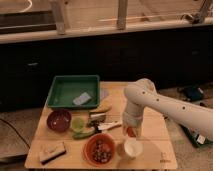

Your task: Place apple in paper cup

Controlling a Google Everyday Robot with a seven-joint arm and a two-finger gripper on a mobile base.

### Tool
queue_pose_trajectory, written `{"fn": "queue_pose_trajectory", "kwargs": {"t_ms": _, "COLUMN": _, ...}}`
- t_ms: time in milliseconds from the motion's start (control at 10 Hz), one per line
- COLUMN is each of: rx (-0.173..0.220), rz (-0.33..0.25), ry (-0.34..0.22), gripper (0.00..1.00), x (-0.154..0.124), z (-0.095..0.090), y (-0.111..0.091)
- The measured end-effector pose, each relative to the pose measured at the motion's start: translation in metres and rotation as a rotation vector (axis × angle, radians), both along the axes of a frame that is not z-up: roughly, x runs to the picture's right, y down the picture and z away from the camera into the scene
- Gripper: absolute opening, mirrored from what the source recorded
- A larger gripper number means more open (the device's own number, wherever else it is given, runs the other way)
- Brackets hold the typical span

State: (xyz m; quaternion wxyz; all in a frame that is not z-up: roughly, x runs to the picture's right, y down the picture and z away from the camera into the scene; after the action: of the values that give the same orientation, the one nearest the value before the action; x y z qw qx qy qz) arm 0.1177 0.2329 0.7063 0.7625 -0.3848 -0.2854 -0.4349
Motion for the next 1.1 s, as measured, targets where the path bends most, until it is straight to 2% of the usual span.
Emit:
{"fn": "queue_pose_trajectory", "kwargs": {"t_ms": 400, "rx": -0.002, "rz": 0.001, "ry": -0.007, "gripper": 0.28, "x": -0.004, "z": -0.006, "y": 0.008}}
{"fn": "queue_pose_trajectory", "kwargs": {"t_ms": 500, "rx": -0.003, "rz": 0.002, "ry": -0.008, "gripper": 0.25, "x": -0.004, "z": -0.007, "y": 0.009}}
{"fn": "queue_pose_trajectory", "kwargs": {"t_ms": 800, "rx": 0.005, "rz": -0.008, "ry": -0.018, "gripper": 0.02, "x": -0.009, "z": -0.016, "y": 0.0}}
{"fn": "queue_pose_trajectory", "kwargs": {"t_ms": 1100, "rx": 0.014, "rz": -0.027, "ry": -0.03, "gripper": 0.0, "x": -0.016, "z": -0.03, "y": -0.004}}
